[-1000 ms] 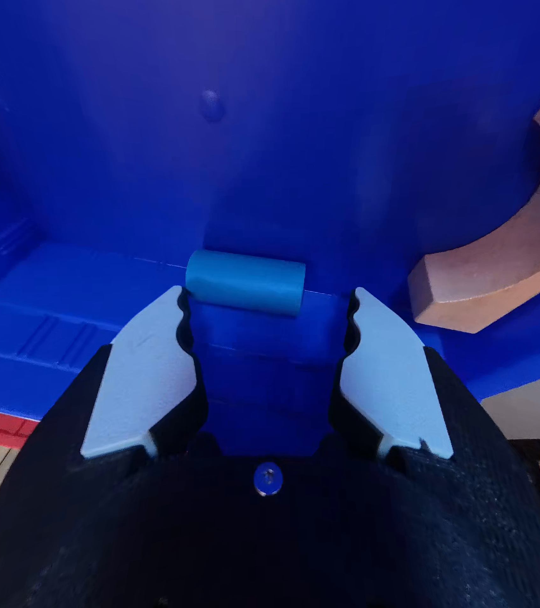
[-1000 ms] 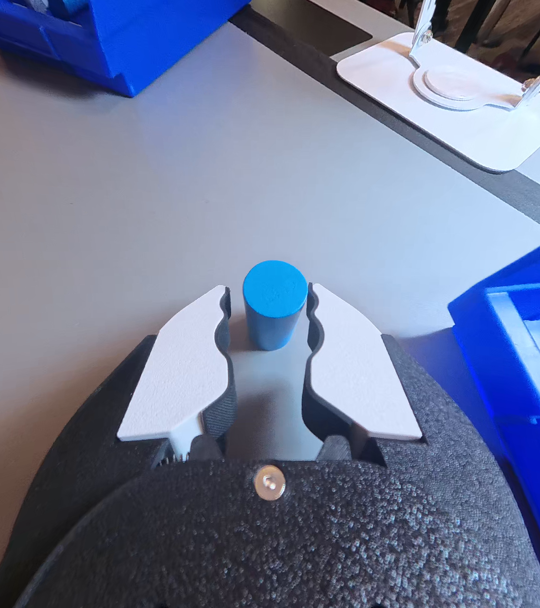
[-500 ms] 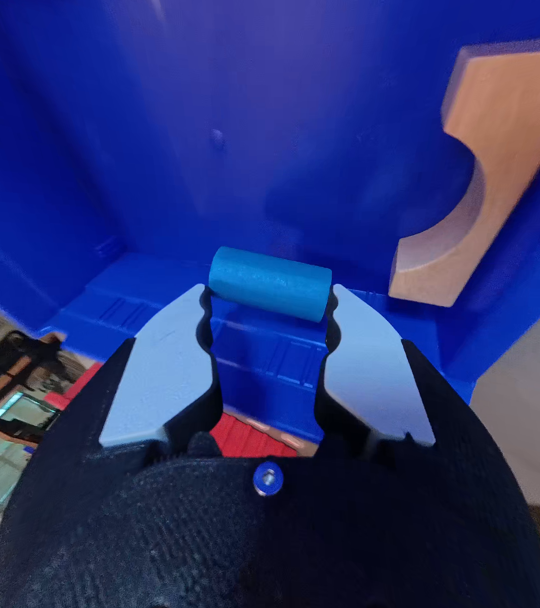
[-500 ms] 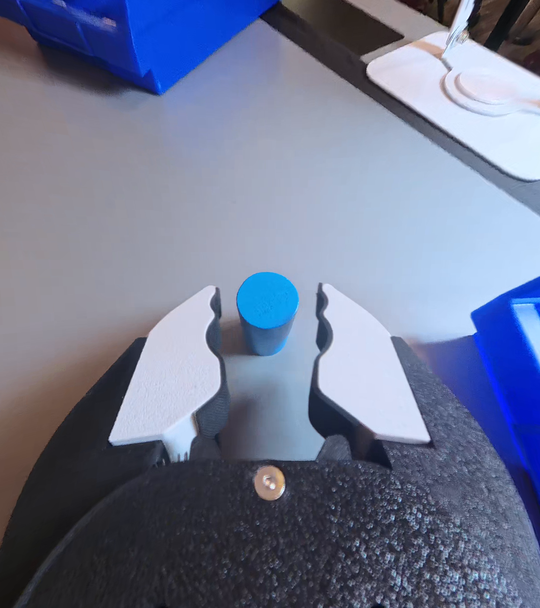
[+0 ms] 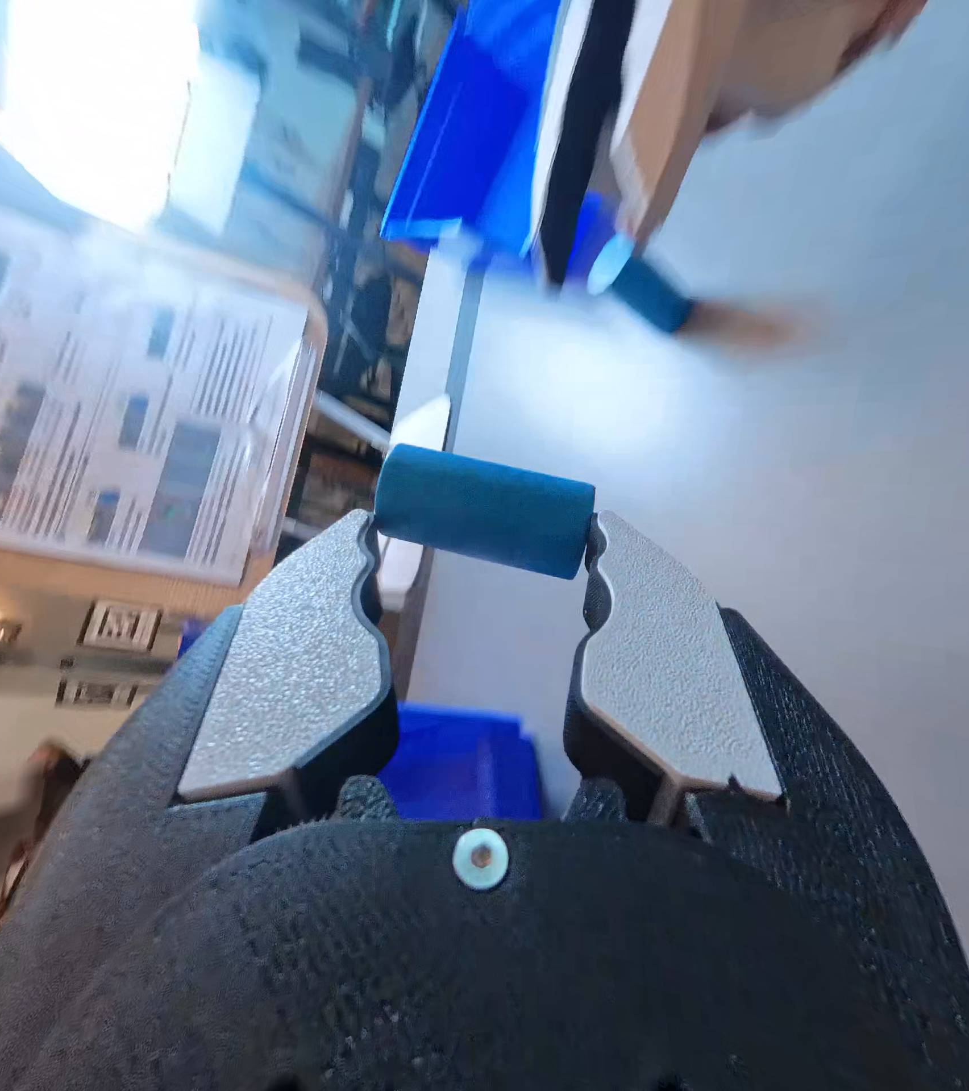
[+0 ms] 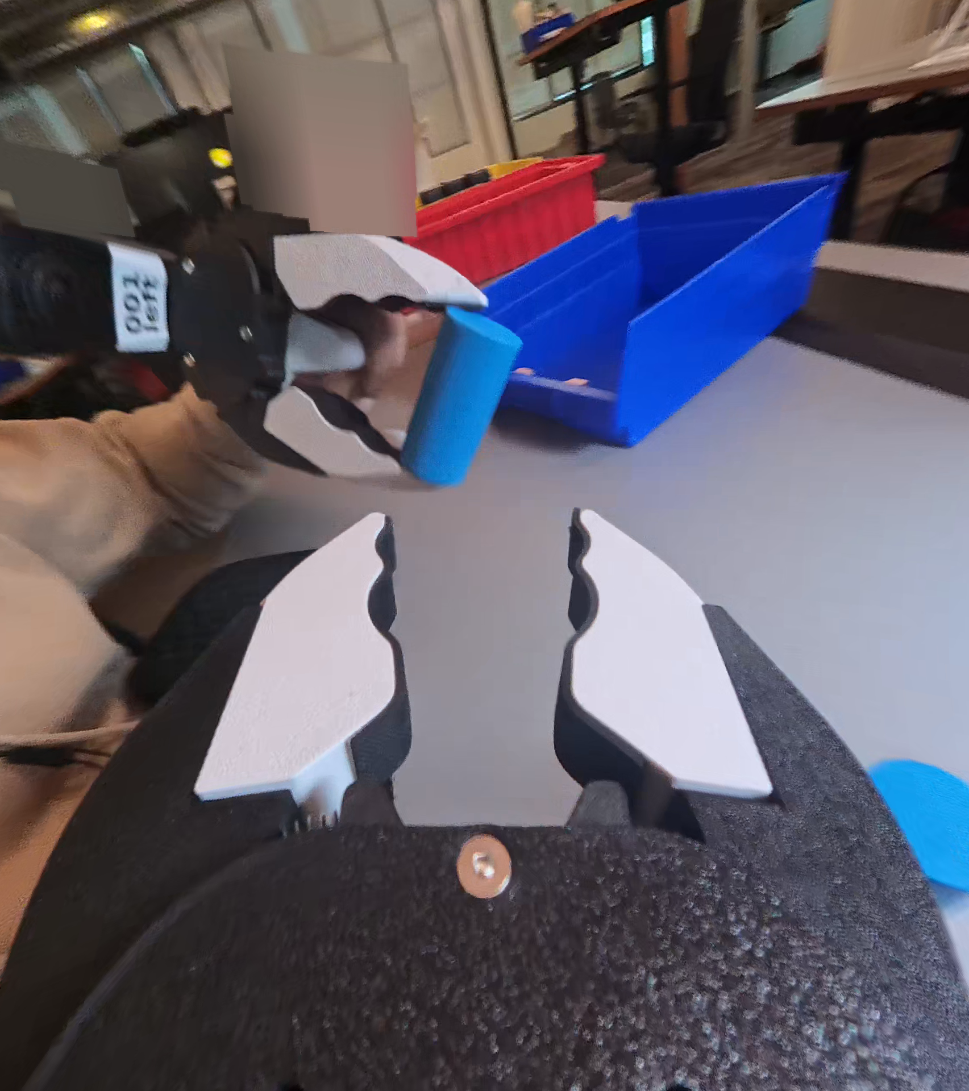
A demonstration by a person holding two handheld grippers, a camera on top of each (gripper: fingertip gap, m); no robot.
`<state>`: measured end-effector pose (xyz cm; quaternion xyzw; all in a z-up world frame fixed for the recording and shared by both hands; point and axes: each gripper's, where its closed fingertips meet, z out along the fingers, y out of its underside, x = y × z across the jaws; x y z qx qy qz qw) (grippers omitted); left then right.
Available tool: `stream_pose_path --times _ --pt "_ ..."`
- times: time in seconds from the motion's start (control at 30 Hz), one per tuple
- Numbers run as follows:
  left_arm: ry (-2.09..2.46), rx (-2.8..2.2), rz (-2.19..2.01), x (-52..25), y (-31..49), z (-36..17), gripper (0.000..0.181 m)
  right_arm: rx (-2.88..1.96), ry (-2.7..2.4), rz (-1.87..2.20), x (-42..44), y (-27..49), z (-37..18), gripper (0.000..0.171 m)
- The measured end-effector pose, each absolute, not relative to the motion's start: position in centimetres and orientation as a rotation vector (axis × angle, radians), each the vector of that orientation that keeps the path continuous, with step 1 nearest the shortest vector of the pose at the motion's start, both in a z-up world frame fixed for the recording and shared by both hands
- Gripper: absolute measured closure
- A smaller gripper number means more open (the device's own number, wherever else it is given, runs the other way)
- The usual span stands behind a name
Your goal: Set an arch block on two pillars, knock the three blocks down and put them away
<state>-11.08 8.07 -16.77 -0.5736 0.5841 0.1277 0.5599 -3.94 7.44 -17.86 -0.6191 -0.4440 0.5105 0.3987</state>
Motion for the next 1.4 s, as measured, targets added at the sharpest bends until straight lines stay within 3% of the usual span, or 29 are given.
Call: stream_pose_path --times 0.1,0.17,0.27,0.47,0.63,0.73,0.87,0.93,1.1,1.4 --pt "1.394 -1.241 0.189 -6.2 6.2 -17.8 0.113 -1.582 -1.154 1.509 -5.2 4.9 -18.5 0.118" --pt "1.397 -1.197 0.150 -4.3 5.8 -18.1 0.113 -1.589 -1.151 1.600 -5.4 4.2 -18.6 0.137" --pt "1.392 -1.188 0.099 -3.4 5.8 -18.2 0.113 -1.591 -1.156 1.621 -5.0 4.4 -18.8 0.137" --pt "1.252 -1.391 -0.524 -3.7 4.5 -16.4 0.116 -1.406 -1.373 1.286 -3.6 4.7 -19.1 0.138" --pt "1.214 -1.481 -0.809 -3.1 4.1 -16.4 0.129 -1.316 -1.475 1.141 -4.1 3.7 -20.2 0.138" --pt "1.271 -1.522 -0.794 -2.6 4.2 -17.5 0.148 -1.314 -1.502 1.094 -4.3 3.6 -20.9 0.138" --pt "1.288 -1.545 -0.709 -2.3 4.9 -17.9 0.149 -1.347 -1.485 1.028 -3.9 4.8 -21.0 0.138" --pt "1.263 -1.543 -0.658 -2.4 6.1 -17.6 0.149 -1.375 -1.455 0.961 -3.0 6.3 -20.5 0.125" --pt "1.187 -1.651 -0.523 -3.8 10.6 -20.1 0.149 -1.460 -1.240 0.817 1.8 11.9 -18.5 0.118" --pt "1.135 -1.788 -0.440 -5.2 14.1 -25.9 0.149 -1.791 -1.286 0.684 5.0 16.0 -26.2 0.121"
